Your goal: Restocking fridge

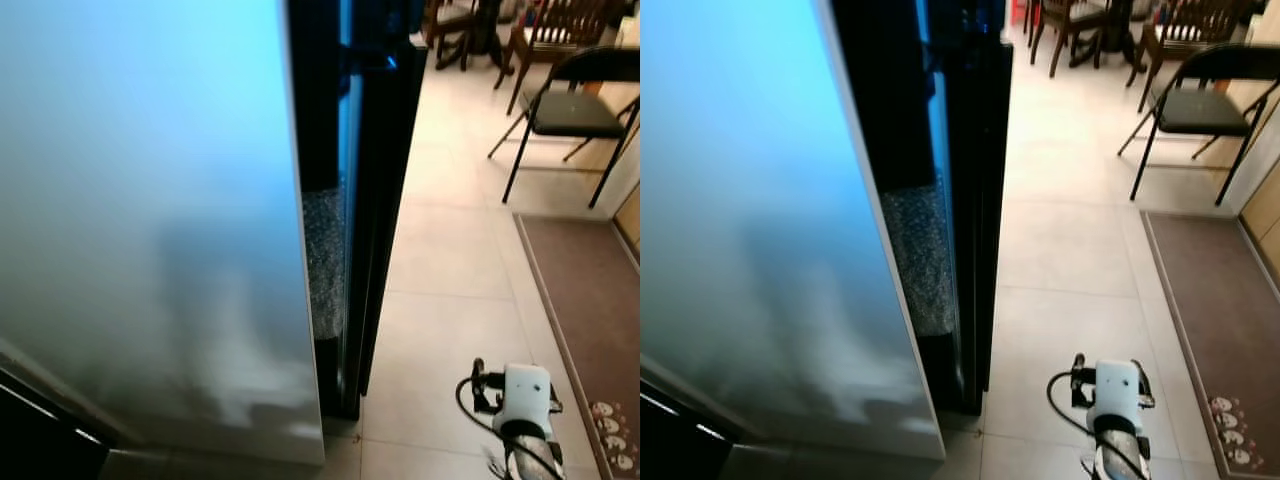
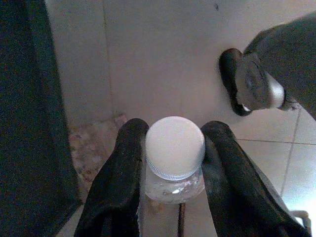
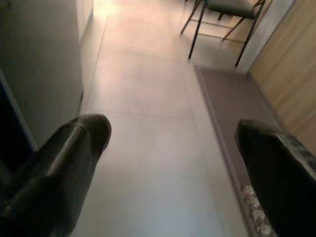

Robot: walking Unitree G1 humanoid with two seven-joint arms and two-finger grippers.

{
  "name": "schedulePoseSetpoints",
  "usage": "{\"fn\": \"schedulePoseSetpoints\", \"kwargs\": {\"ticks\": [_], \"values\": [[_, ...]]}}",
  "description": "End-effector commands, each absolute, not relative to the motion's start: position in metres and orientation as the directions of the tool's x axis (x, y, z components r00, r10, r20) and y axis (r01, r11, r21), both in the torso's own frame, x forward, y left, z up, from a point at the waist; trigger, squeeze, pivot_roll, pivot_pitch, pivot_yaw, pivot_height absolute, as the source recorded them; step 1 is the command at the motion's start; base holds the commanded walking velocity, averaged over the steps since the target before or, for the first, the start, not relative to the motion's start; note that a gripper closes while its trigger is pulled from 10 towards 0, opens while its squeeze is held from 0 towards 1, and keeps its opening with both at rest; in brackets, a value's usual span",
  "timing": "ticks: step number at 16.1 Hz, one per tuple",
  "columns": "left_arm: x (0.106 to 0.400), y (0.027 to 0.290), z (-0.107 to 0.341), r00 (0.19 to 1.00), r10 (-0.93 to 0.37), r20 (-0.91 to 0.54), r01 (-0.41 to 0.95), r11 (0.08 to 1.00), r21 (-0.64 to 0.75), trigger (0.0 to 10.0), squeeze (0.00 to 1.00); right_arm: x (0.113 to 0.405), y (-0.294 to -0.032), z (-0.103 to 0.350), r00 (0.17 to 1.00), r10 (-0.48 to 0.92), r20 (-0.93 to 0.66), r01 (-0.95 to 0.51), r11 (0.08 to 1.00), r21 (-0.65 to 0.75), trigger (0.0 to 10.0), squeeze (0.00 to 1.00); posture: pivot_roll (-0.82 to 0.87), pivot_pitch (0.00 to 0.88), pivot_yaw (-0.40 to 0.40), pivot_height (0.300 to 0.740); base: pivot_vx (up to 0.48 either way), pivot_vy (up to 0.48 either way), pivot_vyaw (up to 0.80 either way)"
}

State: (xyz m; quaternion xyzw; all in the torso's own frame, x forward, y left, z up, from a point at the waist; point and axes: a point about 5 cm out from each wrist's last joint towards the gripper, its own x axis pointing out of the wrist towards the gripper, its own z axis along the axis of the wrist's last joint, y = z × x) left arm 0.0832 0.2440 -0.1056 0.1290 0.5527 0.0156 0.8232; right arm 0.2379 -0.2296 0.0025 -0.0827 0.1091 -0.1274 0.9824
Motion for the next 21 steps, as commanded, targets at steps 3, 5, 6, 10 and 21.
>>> {"fn": "schedulePoseSetpoints", "kwargs": {"ticks": [3, 5, 6, 10, 21], "values": [[0.083, 0.246, -0.105, 0.399, 0.185, -0.898, 0.083, 0.968, 0.237, 10.0, 0.0, 0.251, -0.213, 0.043, 0.972, -0.234, -0.028, 0.229, 0.966, -0.116, 10.0, 0.0, -0.06, 0.0, 0.01, 0.74, 0.0, 0.0, 0.0], [0.083, 0.247, -0.104, 0.405, 0.192, -0.894, 0.065, 0.969, 0.237, 10.0, 0.0, 0.251, -0.205, 0.061, 0.974, -0.226, 0.025, 0.227, 0.97, -0.086, 10.0, 0.0, -0.07, 0.0, 0.015, 0.74, 0.0, 0.0, 0.0], [0.083, 0.248, -0.104, 0.406, 0.194, -0.893, 0.062, 0.969, 0.239, 10.0, 0.0, 0.252, -0.198, 0.07, 0.973, -0.228, 0.045, 0.231, 0.971, -0.062, 10.0, 0.0, -0.08, 0.0, 0.017, 0.74, 0.0, 0.0, 0.0], [0.086, 0.248, -0.104, 0.415, 0.197, -0.888, 0.042, 0.971, 0.235, 10.0, 0.0, 0.259, -0.173, 0.102, 0.985, -0.13, 0.113, 0.14, 0.986, -0.09, 10.0, 0.0, -0.09, 0.0, 0.005, 0.74, 0.0, 0.0, 0.0], [0.086, 0.246, -0.105, 0.402, 0.189, -0.896, 0.005, 0.978, 0.209, 10.0, 0.0, 0.271, -0.166, 0.114, 0.989, -0.137, 0.053, 0.14, 0.988, -0.064, 10.0, 0.0, -0.06, 0.0, 0.005, 0.74, 0.0, 0.0, 0.0]]}}
